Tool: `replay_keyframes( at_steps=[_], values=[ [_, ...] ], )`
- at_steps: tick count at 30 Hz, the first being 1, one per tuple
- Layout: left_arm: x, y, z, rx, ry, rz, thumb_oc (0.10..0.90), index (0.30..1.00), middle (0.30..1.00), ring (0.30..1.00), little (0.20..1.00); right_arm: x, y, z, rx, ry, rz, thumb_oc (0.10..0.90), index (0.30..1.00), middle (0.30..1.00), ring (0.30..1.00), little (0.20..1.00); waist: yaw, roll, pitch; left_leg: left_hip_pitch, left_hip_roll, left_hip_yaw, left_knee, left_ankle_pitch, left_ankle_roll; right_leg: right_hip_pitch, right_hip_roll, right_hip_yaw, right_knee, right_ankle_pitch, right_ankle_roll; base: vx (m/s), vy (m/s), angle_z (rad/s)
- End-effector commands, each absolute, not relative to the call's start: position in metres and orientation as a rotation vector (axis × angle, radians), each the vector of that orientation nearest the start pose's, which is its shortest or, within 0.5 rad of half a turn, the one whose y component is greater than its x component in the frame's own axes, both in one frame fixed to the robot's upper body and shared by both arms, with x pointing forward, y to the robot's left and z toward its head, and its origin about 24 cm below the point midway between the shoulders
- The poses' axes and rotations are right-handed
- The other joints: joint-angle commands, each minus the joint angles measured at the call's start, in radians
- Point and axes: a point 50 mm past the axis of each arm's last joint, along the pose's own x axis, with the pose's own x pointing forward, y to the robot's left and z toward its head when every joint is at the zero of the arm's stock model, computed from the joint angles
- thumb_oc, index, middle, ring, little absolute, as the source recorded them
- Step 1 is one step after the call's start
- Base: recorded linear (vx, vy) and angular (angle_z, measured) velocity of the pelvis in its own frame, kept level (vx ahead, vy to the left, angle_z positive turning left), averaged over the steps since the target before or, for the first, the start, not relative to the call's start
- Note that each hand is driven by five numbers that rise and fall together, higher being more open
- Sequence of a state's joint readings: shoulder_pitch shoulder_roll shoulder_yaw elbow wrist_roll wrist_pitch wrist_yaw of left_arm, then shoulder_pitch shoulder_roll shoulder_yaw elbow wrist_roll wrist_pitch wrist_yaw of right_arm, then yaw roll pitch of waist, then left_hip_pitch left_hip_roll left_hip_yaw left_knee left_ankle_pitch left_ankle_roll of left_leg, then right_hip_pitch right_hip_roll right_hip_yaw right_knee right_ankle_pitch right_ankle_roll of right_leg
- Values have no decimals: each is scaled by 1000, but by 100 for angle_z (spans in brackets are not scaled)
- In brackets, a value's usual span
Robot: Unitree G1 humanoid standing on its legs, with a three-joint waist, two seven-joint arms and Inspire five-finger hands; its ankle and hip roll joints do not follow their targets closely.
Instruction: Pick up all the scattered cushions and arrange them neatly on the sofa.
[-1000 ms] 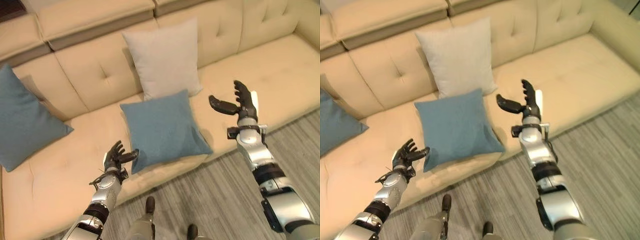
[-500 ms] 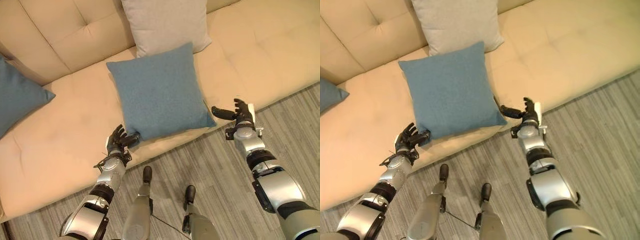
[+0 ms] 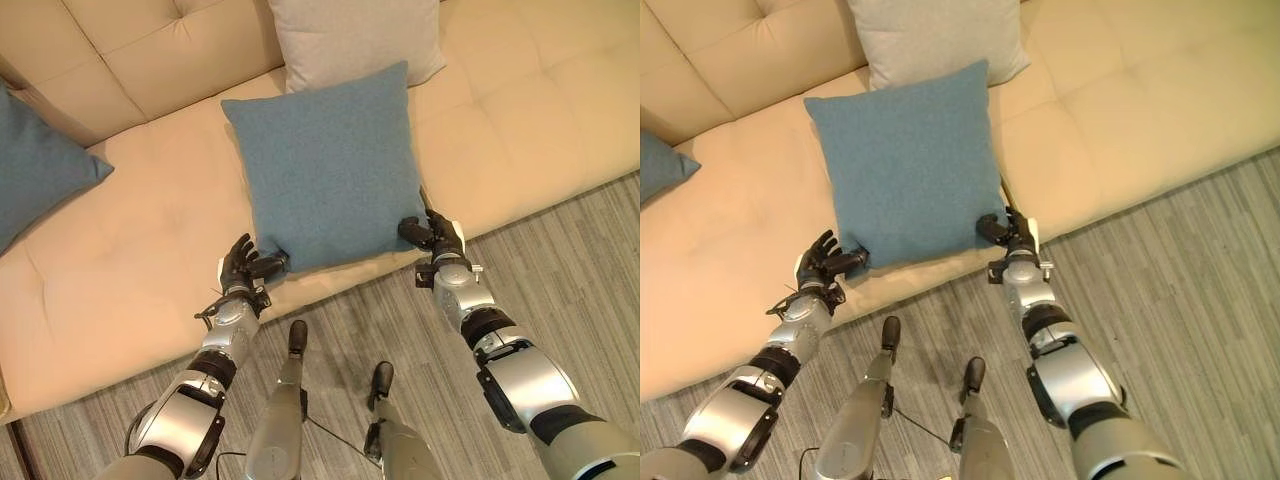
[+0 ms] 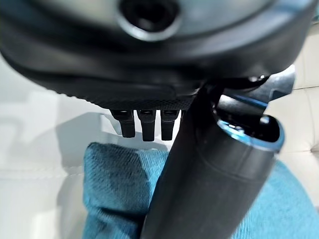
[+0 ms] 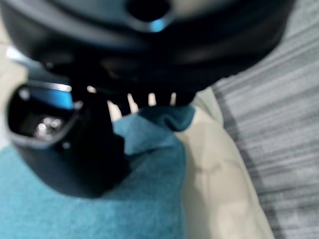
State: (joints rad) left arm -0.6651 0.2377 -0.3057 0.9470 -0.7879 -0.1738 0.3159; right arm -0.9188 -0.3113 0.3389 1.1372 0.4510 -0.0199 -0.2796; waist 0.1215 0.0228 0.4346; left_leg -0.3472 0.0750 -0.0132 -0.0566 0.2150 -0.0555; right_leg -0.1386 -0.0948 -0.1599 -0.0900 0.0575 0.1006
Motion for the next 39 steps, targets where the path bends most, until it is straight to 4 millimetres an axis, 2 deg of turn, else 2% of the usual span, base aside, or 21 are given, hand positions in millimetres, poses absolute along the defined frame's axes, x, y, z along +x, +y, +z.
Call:
replay_keyframes(
  at_steps=[1, 2, 3, 4, 5, 6, 7, 8, 11, 15, 17, 22, 24, 25, 26, 28, 29, 33, 35, 37, 39],
  values=[
    [389, 121, 89, -332, 54, 121, 800, 900, 900, 900, 900, 406, -148, 114, -126, 59, -37, 800, 900, 900, 900, 900, 7, 11, -38, -42, 14, 5, 105, -169, -49, -24, -75, 25, 62, -65, 77, 0, 0, 0],
    [390, 116, 89, -343, 67, 113, 800, 900, 900, 900, 900, 405, -141, 109, -144, 82, -7, 761, 841, 841, 841, 841, 7, 10, -37, -40, 13, 4, 105, -169, -50, -22, -75, 24, 61, -65, 77, 0, 0, 0],
    [391, 113, 89, -350, 76, 108, 800, 900, 900, 900, 900, 405, -137, 108, -144, 91, 5, 544, 516, 516, 516, 516, 7, 9, -39, -42, 14, 4, 104, -168, -50, -23, -76, 23, 60, -64, 77, 0, 0, 0],
    [391, 107, 89, -367, 84, 98, 800, 900, 900, 900, 900, 405, -133, 107, -148, 99, 19, 427, 340, 340, 340, 340, 6, 9, -38, -38, 13, 5, 104, -173, -51, -20, -76, 23, 60, -68, 77, 0, 0, 0],
    [391, 107, 90, -368, 83, 97, 800, 900, 900, 900, 900, 405, -133, 107, -148, 98, 19, 400, 300, 300, 300, 300, 6, 9, -39, -41, 13, 4, 103, -169, -51, -24, -76, 23, 59, -64, 77, 0, 0, 0],
    [391, 98, 92, -419, 79, 77, 400, 300, 300, 300, 300, 405, -128, 106, -161, 105, 32, 400, 300, 300, 300, 300, 6, 9, -39, -41, 12, 3, 102, -169, -51, -25, -76, 21, 58, -63, 78, 0, 0, 0],
    [389, 87, 92, -475, 89, 40, 400, 300, 300, 300, 300, 404, -120, 102, -180, 117, 55, 400, 300, 300, 300, 300, 4, 6, -41, -44, 12, 4, 104, -169, -52, -26, -77, 19, 57, -60, 79, 0, 0, 0],
    [389, 87, 92, -475, 89, 40, 400, 300, 300, 300, 300, 404, -120, 102, -180, 117, 55, 400, 300, 300, 300, 300, 4, 6, -42, -44, 12, 4, 105, -169, -52, -26, -77, 19, 57, -60, 79, 0, 0, 0],
    [386, 69, 92, -419, 86, -37, 400, 300, 300, 300, 300, 400, -111, 94, -174, 138, 71, 400, 300, 300, 300, 300, -4, 4, -46, -44, 12, 7, 113, -176, -49, -24, -79, 23, 57, -59, 81, 0, 0, 0],
    [382, 61, 100, -430, 42, -73, 400, 300, 300, 300, 300, 398, -108, 95, -144, 100, 63, 400, 300, 300, 300, 300, -14, 5, -49, -27, 15, 13, 130, -194, -47, -10, -82, 32, 62, -67, 83, 3, 9, 0],
    [381, 61, 103, -433, 18, -89, 400, 300, 300, 300, 300, 398, -110, 101, -122, 61, 53, 400, 300, 300, 300, 300, -18, 5, -53, -25, 16, 17, 133, -194, -46, -10, -82, 35, 64, -66, 83, -3, 17, -2],
    [374, 68, 119, -510, -80, -118, 400, 300, 300, 300, 300, 390, -114, 135, -76, -158, 44, 400, 300, 300, 300, 300, -43, 1, -76, 15, 26, 35, 157, -224, -41, 15, -86, 56, 73, -78, 80, 14, 24, -8],
    [363, 68, 131, -551, -149, -171, 400, 300, 300, 300, 300, 375, -124, 143, -49, -259, 26, 400, 300, 300, 300, 300, -63, 2, -107, 55, 33, 48, 167, -243, -34, 42, -91, 67, 78, -88, 78, 79, 23, -22],
    [363, 68, 131, -551, -149, -171, 400, 300, 300, 300, 300, 375, -124, 143, -49, -259, 25, 400, 300, 300, 300, 300, -63, 2, -110, 52, 33, 48, 164, -239, -34, 39, -91, 67, 77, -85, 77, 131, 10, -28],
    [356, 70, 138, -571, -193, -203, 400, 300, 300, 300, 300, 364, -134, 144, -48, -305, 7, 400, 300, 300, 300, 300, -76, 2, -131, 87, 35, 56, 167, -253, -29, 65, -93, 74, 80, -96, 77, 94, -9, -30],
    [348, 71, 144, -580, -230, -236, 400, 300, 300, 300, 300, 351, -139, 150, -62, -372, 1, 400, 300, 300, 300, 300, -94, 2, -157, 119, 37, 67, 156, -253, -24, 82, -96, 80, 79, -98, 78, 126, -18, -22],
    [340, 71, 149, -593, -258, -271, 400, 300, 300, 300, 300, 338, -149, 151, -74, -411, -11, 400, 300, 300, 300, 300, -116, 4, -185, 155, 38, 78, 144, -255, -20, 102, -96, 87, 81, -102, 79, 127, -24, -15],
    [329, 68, 157, -614, -295, -345, 400, 300, 300, 300, 300, 321, -170, 144, -101, -422, -53, 400, 300, 300, 300, 300, -150, 19, -241, 227, 36, 96, 116, -262, -17, 136, -101, 99, 86, -113, 82, 115, -27, -30],
    [322, 72, 161, -600, -323, -387, 400, 300, 300, 300, 300, 305, -189, 138, -130, -424, -82, 400, 300, 300, 300, 300, -179, 30, -281, 278, 40, 116, 112, -276, -17, 158, -100, 118, 97, -125, 82, 133, -28, -17],
    [321, 74, 159, -593, -323, -390, 400, 300, 300, 300, 300, 300, -194, 136, -145, -418, -90, 400, 300, 300, 300, 300, -182, 33, -289, 293, 41, 121, 113, -281, -16, 167, -99, 124, 100, -129, 81, 61, -25, -29],
    [318, 73, 155, -589, -304, -418, 400, 300, 300, 300, 300, 290, -204, 129, -147, -399, -107, 400, 300, 300, 300, 300, -203, 40, -310, 318, 45, 132, 115, -291, -17, 174, -97, 139, 109, -137, 80, 105, -34, -28]
  ],
)
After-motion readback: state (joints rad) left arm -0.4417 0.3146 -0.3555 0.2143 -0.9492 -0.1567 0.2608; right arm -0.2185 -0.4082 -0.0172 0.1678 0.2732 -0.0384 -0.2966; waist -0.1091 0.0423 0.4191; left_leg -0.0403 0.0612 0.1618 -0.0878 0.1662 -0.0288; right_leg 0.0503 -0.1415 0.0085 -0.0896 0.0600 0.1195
